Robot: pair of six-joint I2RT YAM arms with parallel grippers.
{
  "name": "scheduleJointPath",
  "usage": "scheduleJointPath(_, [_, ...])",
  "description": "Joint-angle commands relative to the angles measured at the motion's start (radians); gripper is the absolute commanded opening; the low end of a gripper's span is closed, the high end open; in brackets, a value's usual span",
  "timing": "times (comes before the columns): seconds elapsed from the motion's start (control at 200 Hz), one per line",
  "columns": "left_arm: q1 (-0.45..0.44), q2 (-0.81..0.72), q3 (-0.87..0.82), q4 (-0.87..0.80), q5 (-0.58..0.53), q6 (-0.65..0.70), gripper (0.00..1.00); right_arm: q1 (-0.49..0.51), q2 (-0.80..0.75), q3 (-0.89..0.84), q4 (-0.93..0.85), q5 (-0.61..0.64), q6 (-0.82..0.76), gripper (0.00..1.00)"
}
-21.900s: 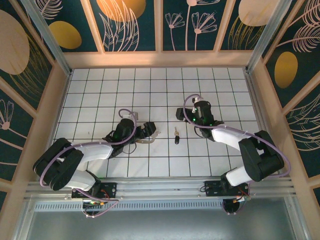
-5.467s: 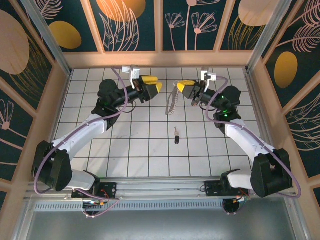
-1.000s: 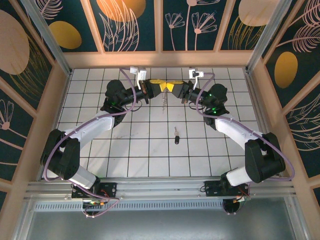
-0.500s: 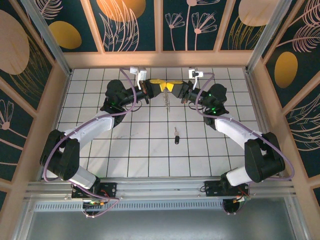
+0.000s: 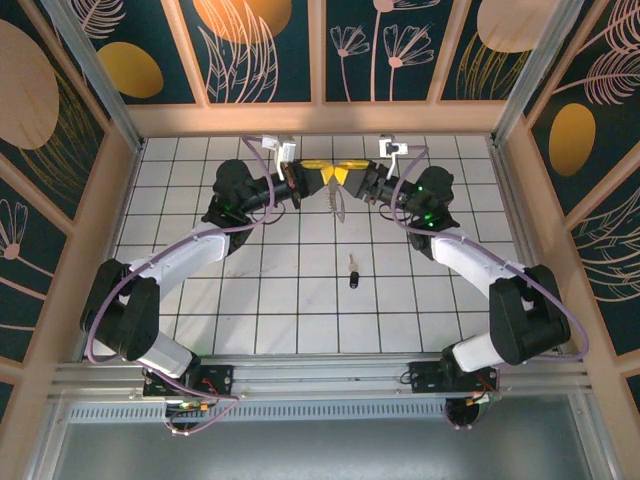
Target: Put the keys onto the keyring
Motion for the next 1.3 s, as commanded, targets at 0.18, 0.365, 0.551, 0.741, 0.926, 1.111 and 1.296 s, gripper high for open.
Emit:
scheduleJointPath(0.18, [-0.009, 0.0, -0.001, -0.053, -0.016, 0.085, 0.0, -0.094, -0.202, -0.115, -0.093, 0.045, -0.043, 0.46])
scheduleJointPath(0.365, [-0.009, 0.003, -0.002, -0.053, -0.002, 0.117, 0.0, -0.133, -0.281, -0.182, -0.255, 0.121, -0.093, 0.47])
scheduleJointPath(0.551, [-0.008, -0.014, -0.024, -0.04, 0.016, 0.169, 0.0, -0.142, -0.319, -0.226, -0.4, 0.191, -0.159, 0.47])
scheduleJointPath(0.741, [-0.009, -0.025, -0.03, -0.076, 0.049, 0.233, 0.0, -0.139, -0.336, -0.268, -0.449, 0.22, -0.21, 0.47])
scheduleJointPath(0.926, [-0.009, -0.052, -0.108, -0.028, 0.084, 0.375, 0.0, -0.14, -0.326, -0.303, -0.441, 0.239, -0.212, 0.47])
scheduleJointPath(1.111, [-0.009, -0.061, -0.167, 0.058, 0.147, 0.465, 0.0, -0.141, -0.325, -0.316, -0.454, 0.276, -0.216, 0.47])
scheduleJointPath(1.296, [-0.009, -0.075, -0.203, 0.1, 0.173, 0.547, 0.0, -0.141, -0.311, -0.353, -0.429, 0.312, -0.188, 0.47])
